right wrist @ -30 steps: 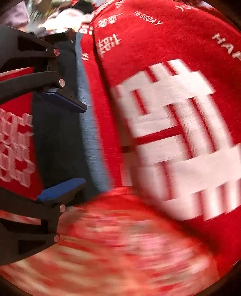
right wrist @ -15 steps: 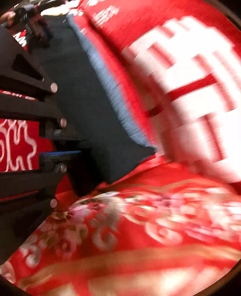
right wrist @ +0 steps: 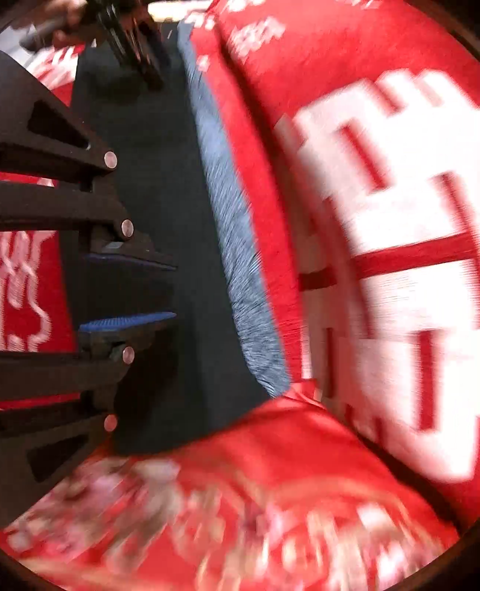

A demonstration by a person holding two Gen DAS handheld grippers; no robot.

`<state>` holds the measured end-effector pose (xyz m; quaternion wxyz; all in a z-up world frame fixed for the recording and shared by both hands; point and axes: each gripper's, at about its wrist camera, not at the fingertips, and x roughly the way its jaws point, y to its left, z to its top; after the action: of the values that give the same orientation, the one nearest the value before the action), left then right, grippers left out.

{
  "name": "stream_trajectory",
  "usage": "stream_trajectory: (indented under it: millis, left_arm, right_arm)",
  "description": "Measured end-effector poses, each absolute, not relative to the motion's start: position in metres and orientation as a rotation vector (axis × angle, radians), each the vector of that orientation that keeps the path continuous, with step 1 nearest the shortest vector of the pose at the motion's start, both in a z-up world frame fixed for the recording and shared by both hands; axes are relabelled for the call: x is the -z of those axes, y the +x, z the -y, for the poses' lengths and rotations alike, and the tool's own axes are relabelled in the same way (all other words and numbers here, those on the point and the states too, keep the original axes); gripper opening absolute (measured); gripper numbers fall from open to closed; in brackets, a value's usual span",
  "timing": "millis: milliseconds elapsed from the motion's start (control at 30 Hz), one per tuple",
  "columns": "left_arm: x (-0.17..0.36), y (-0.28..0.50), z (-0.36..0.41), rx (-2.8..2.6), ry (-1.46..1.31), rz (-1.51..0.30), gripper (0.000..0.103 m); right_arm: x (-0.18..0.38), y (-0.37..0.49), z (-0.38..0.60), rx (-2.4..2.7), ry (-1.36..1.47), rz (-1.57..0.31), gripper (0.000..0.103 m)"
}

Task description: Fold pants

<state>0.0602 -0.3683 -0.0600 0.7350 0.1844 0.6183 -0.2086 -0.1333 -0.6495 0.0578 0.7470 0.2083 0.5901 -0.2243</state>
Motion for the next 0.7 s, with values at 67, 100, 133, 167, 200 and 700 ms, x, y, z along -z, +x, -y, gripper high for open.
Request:
stream_trajectory:
  millis: [67, 100, 133, 167, 200, 700]
  left_arm:
    - [0.060, 0.050, 0.354, 0.463, 0.380, -1.337, 0.091]
    - [0.061, 0.045, 0.347, 0.474, 0.377, -1.357, 0.092]
    - [0.058, 0.039, 0.339, 0.494, 0.370, -1.358, 0.092]
    - [0.056, 0.035, 0.333, 0.497, 0.380, -1.362, 0.092]
    - [0.053, 0.031, 0.326, 0.497, 0.387, -1.370, 0.091]
    - [0.006, 0.124, 0.087, 0.257, 0.324, -1.316, 0.091]
  right_arm:
    - [-0.044, -0.156, 0.653, 0.485, 0.485, -1.311, 0.025]
    - [-0.052, -0.167, 0.653, 0.481, 0.480, -1.265, 0.026]
    - [-0.052, -0.170, 0.649, 0.477, 0.475, -1.286, 0.026]
    - [-0.055, -0.175, 0.645, 0.476, 0.475, -1.299, 0.027]
    - [-0.059, -0.180, 0.642, 0.486, 0.491, -1.312, 0.028]
    - [-0.038, -0.118, 0.348, -0.160, 1.068, -1.275, 0.045]
